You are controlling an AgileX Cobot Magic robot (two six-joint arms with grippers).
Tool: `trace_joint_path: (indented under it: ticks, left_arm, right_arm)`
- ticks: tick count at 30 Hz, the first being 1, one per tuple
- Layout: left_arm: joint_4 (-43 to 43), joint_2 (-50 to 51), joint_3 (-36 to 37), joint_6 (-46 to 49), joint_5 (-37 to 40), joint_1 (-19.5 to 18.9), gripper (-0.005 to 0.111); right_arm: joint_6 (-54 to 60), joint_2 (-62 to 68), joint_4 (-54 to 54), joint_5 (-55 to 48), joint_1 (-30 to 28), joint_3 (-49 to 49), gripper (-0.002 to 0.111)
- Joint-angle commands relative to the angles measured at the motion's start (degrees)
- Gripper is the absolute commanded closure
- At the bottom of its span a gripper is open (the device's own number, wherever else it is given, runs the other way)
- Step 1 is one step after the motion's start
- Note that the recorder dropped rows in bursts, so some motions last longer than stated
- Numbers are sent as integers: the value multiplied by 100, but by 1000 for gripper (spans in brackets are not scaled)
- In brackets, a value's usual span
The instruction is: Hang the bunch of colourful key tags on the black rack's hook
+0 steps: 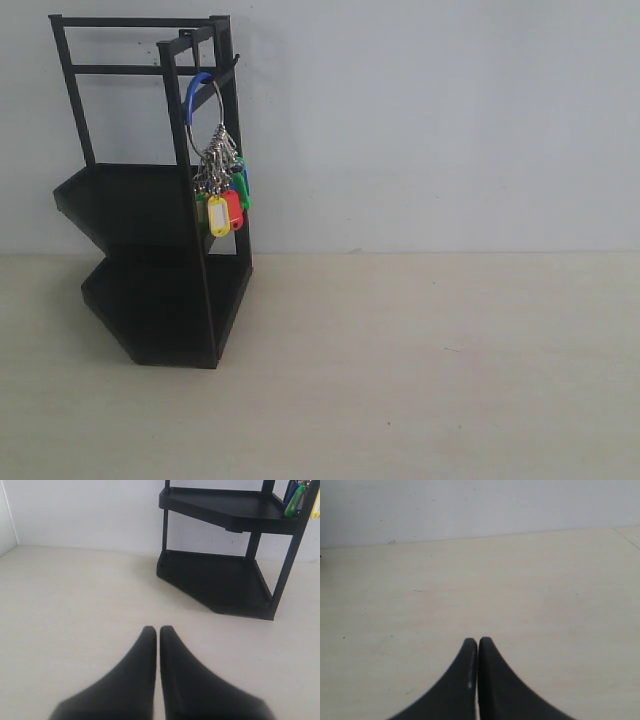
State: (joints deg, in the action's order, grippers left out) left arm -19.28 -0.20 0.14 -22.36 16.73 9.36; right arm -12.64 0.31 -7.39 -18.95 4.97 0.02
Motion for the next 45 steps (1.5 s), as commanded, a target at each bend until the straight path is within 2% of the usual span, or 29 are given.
trace_joint_path:
  ticks: [1,45]
  left_arm:
    - [5,20,-14,-36,-20,48,102]
    - [5,20,-14,-36,-20,48,102]
  right_arm:
    - [-182,-31,-176,31,-36,-2,108]
    - [-202,-31,-21,43,-36,-2,108]
